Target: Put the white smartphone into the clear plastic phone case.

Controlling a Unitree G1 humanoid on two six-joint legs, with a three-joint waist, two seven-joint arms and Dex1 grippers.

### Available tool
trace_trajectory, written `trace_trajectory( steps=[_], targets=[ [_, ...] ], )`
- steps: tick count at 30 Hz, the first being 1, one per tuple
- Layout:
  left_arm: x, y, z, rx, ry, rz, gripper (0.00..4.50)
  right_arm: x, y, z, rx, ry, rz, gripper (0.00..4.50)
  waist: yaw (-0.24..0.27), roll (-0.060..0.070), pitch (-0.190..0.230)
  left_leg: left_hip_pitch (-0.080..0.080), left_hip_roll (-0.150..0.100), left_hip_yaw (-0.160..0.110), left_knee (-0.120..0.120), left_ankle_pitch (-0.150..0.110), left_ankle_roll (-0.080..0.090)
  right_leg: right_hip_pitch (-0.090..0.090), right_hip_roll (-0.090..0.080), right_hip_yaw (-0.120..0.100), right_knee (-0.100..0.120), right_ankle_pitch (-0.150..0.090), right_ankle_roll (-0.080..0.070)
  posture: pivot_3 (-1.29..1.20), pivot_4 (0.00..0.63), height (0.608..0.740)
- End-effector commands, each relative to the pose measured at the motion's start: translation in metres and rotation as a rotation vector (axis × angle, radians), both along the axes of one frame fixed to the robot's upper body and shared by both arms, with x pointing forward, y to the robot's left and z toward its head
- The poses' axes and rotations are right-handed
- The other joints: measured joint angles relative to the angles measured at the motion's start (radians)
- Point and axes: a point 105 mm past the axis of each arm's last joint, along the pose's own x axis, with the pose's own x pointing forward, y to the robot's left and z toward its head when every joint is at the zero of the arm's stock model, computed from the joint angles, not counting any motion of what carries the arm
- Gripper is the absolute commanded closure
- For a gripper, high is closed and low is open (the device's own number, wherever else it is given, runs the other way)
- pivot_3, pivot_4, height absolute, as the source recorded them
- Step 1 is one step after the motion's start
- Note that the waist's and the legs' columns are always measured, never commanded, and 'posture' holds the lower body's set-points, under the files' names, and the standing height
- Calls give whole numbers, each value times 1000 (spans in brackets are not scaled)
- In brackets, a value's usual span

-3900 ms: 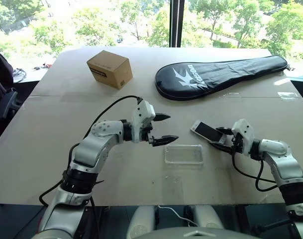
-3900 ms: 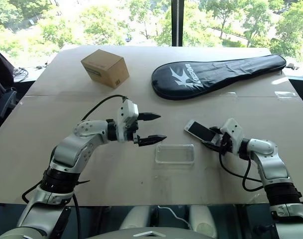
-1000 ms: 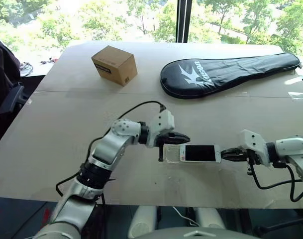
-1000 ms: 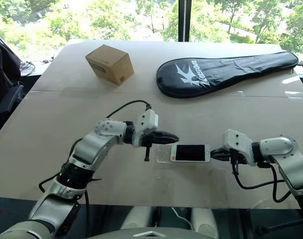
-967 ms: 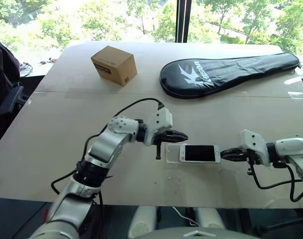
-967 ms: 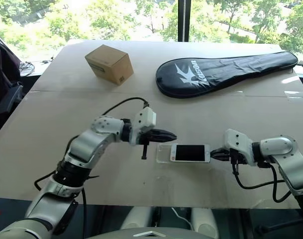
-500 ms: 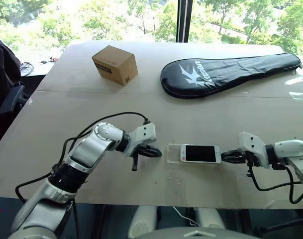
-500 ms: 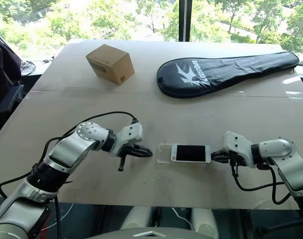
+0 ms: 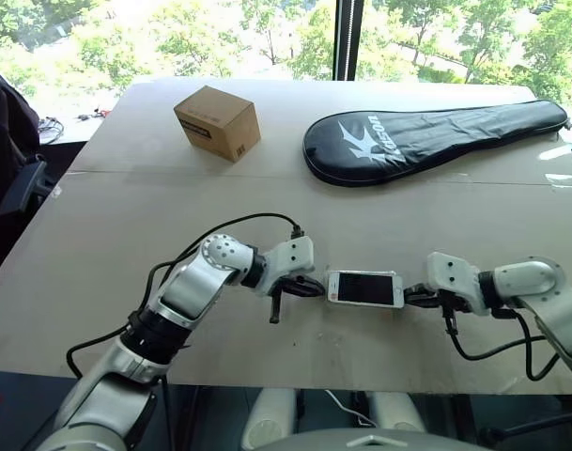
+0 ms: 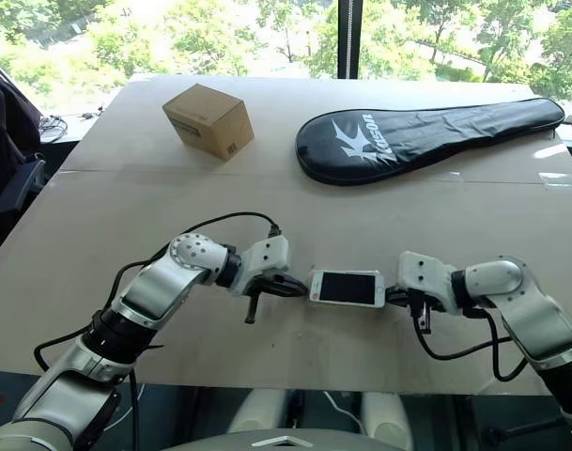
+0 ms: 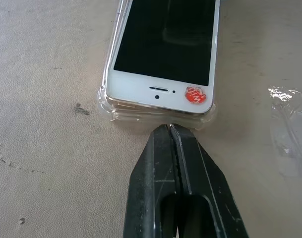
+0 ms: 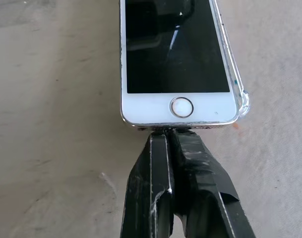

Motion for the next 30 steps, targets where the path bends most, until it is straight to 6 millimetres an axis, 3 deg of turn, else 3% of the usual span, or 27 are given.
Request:
trace_trajectory(
  steps=[1, 9, 18, 25, 30],
  targets=[
    [-1, -5, -4, -12, -4, -17, 4500, 6, 10, 4, -1, -70, 31, 4377, -1, 0, 0, 0, 0, 0, 0, 0, 0, 0, 0, 0, 0, 0, 0, 0, 150, 740],
    [3, 5, 3, -35, -19, 6, 4500, 18, -14, 12, -33, -110, -33, 4377, -1, 0, 0, 0, 0, 0, 1, 0, 0, 0, 0, 0, 1, 0, 0, 0, 150, 740],
    [-12, -7, 53, -318, 84, -62, 4500, 12, -38, 18, -45, -75, -92, 4377, -1, 0, 0, -1, 0, 0, 0, 0, 0, 0, -2, 0, 0, 0, 0, 0, 150, 740],
    [-8, -22, 16, -305, 149, -13, 4500, 11, -28, 26, 36, -102, -76, 4377, -3, 0, 0, -1, 0, 0, 0, 0, 0, 0, 0, 0, 0, 0, 0, 0, 150, 740],
    [-4, -18, -18, -210, 165, 31, 4500, 5, -15, 38, 191, -113, -28, 4377, -1, 0, 0, -1, 0, 0, 0, 0, 0, 0, 0, 0, 0, 0, 0, 0, 150, 740]
  ],
)
